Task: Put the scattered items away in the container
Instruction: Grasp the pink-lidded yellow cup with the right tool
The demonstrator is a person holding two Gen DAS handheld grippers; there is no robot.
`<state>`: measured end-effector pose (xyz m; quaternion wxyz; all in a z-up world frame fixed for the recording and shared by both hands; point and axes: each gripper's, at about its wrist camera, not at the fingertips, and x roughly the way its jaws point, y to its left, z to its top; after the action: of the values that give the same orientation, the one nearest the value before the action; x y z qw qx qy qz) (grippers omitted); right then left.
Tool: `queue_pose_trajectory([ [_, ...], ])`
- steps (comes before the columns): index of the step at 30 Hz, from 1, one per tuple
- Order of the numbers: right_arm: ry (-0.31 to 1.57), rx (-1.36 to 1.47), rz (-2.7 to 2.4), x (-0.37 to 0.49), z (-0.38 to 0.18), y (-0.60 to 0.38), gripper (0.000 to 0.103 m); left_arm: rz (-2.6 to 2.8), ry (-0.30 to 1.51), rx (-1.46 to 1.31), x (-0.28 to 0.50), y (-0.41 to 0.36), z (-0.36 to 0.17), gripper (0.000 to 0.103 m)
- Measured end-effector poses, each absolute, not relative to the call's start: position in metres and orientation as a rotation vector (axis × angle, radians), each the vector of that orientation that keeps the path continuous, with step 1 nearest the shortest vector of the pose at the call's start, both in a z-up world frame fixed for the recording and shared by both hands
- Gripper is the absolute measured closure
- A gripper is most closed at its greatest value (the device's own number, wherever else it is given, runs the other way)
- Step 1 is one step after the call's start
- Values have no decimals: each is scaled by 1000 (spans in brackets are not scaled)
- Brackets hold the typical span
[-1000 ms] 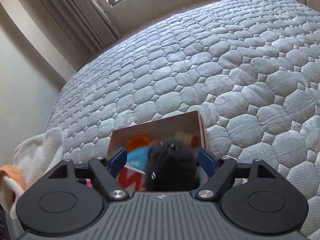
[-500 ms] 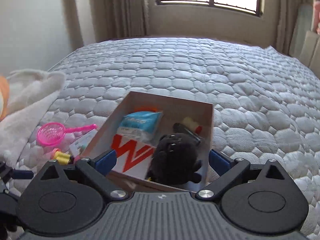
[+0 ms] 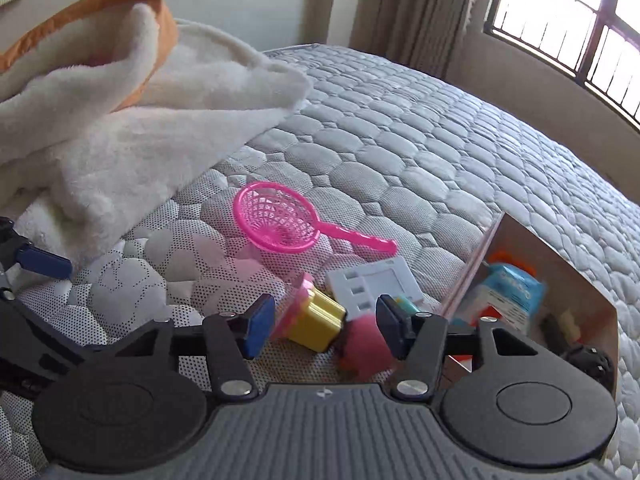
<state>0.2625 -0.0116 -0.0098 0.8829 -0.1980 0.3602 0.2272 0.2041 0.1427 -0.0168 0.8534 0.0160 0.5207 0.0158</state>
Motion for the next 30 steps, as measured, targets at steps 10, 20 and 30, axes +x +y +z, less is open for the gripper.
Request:
queue_pose_trajectory([
  [10, 762, -689, 468, 271, -58, 26, 45, 22, 1095, 40, 184, 151, -13, 1],
  [20, 890, -327, 466, 200, -3, -60, 45, -46, 1099, 70, 171, 116, -8, 1],
  [30, 1012, -30, 199, 108, -16, -160, 45, -213, 1039, 193, 192, 42, -14, 1],
])
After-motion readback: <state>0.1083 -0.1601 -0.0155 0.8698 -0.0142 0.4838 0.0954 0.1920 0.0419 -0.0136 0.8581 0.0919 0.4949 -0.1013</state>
